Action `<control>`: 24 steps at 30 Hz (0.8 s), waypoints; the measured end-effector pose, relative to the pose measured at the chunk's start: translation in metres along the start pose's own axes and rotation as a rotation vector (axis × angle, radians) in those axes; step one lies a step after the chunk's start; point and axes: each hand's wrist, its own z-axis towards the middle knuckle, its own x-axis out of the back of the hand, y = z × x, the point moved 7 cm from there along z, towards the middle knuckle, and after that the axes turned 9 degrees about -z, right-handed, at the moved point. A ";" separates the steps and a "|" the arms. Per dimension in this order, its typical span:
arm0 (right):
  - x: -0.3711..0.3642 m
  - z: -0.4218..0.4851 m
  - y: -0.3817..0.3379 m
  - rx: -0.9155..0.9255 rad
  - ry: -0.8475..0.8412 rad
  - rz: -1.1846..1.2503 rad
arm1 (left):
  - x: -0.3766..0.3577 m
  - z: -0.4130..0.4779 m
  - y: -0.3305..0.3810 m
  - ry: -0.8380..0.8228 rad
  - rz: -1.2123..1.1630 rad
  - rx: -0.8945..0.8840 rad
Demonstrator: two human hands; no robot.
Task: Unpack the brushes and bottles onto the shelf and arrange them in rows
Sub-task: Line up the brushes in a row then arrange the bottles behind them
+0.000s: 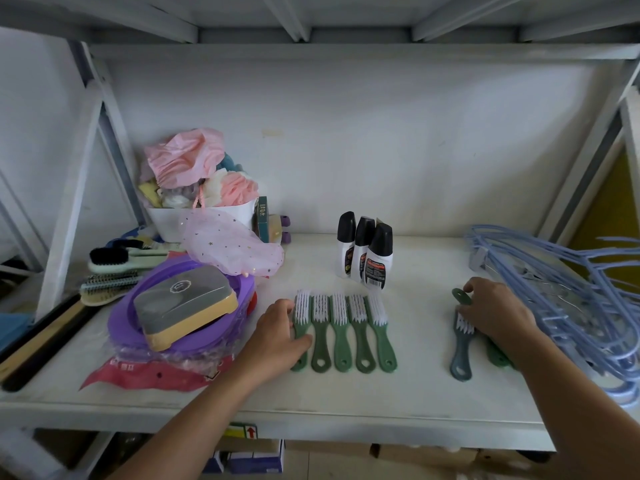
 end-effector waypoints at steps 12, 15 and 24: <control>0.006 -0.002 0.009 -0.044 0.083 -0.017 | 0.000 0.002 -0.004 0.003 0.006 0.001; 0.007 -0.002 0.009 -0.035 0.077 -0.038 | 0.000 0.002 -0.005 0.000 0.010 -0.003; 0.012 -0.011 -0.005 0.051 -0.013 -0.082 | -0.001 0.004 -0.006 -0.001 0.016 -0.002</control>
